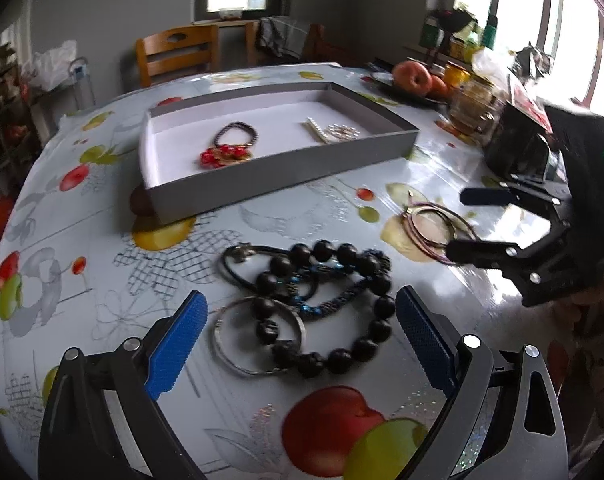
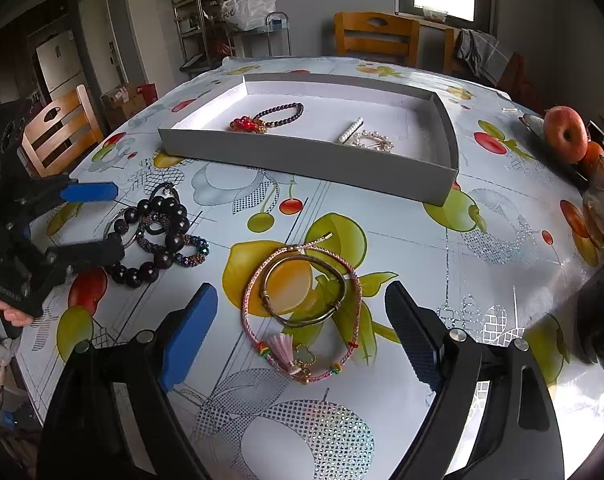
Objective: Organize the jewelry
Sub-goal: 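Grasp the large black bead bracelet with the left tool while the right tool grasps the pink cord bracelet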
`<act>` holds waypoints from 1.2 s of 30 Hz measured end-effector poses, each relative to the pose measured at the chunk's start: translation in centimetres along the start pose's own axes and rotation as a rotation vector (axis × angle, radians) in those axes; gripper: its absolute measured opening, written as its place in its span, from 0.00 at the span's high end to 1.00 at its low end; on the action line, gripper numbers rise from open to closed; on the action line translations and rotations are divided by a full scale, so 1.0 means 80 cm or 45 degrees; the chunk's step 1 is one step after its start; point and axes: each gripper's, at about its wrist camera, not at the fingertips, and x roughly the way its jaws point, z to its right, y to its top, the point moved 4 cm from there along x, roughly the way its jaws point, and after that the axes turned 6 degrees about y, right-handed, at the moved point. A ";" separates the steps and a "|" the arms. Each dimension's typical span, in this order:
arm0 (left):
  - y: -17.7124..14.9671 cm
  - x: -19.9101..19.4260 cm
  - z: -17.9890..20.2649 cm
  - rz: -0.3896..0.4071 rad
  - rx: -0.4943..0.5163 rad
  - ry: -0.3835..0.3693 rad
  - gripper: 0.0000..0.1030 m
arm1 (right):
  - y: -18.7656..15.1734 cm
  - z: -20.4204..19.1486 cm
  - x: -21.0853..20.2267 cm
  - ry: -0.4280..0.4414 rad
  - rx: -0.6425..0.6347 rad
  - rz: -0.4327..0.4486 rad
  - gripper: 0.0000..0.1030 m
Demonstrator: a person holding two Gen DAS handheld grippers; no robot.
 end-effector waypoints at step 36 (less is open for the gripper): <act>-0.004 0.016 -0.020 -0.079 -0.044 -0.041 0.83 | -0.012 0.026 -0.012 -0.062 0.039 -0.005 0.61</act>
